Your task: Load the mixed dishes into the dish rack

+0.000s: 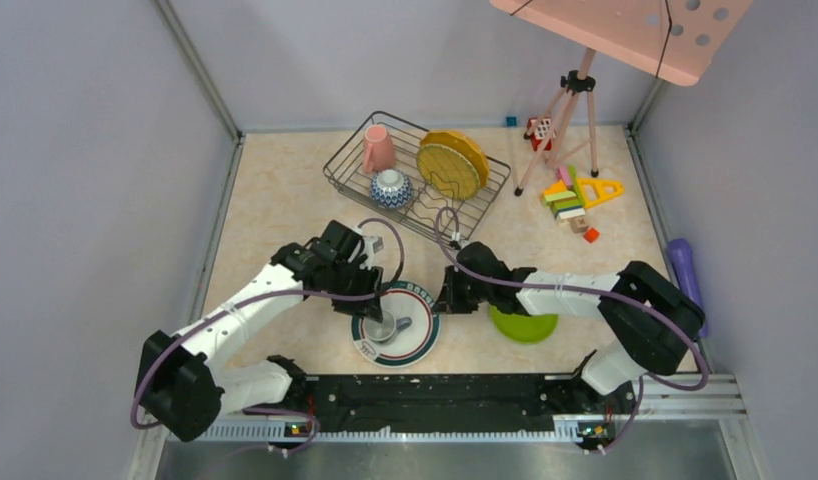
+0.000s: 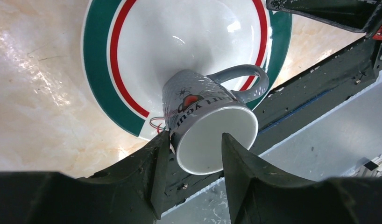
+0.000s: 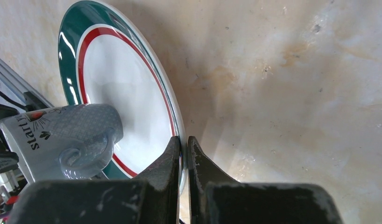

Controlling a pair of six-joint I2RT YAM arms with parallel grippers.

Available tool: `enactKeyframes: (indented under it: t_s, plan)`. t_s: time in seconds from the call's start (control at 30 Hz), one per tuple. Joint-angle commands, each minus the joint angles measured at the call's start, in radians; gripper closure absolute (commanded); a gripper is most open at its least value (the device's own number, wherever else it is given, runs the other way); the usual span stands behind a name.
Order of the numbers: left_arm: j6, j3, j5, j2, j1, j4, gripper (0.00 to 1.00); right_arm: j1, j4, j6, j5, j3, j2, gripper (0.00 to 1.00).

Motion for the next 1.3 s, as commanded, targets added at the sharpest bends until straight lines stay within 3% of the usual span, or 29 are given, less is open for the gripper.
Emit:
enactKeyframes:
  t_s: [0.0, 0.2, 0.3, 0.7, 1.0, 1.27]
  plan:
    - [-0.015, 0.029, -0.042, 0.033, -0.032, 0.05, 0.52, -0.031, -0.001, -0.029, 0.075, -0.005, -0.035, 1.0]
    - [-0.024, 0.044, -0.074, 0.102, -0.037, 0.049, 0.74, -0.043, -0.011, -0.026, 0.083, -0.018, -0.057, 1.0]
    - [-0.014, 0.08, -0.076, 0.132, -0.037, 0.03, 1.0, -0.051, -0.027, -0.021, 0.107, -0.028, -0.084, 1.0]
    - [-0.031, 0.298, -0.4, 0.105, -0.016, -0.157, 1.0, -0.079, -0.2, -0.082, 0.228, -0.027, -0.222, 1.0]
    - [-0.015, 0.289, -0.457, 0.117, -0.003, -0.185, 1.0, -0.076, -0.296, -0.393, 0.028, 0.056, -0.374, 1.0]
    - [0.026, 0.301, -0.399, 0.112, 0.037, -0.18, 1.0, -0.072, -0.439, -0.6, 0.101, 0.23, -0.491, 1.0]
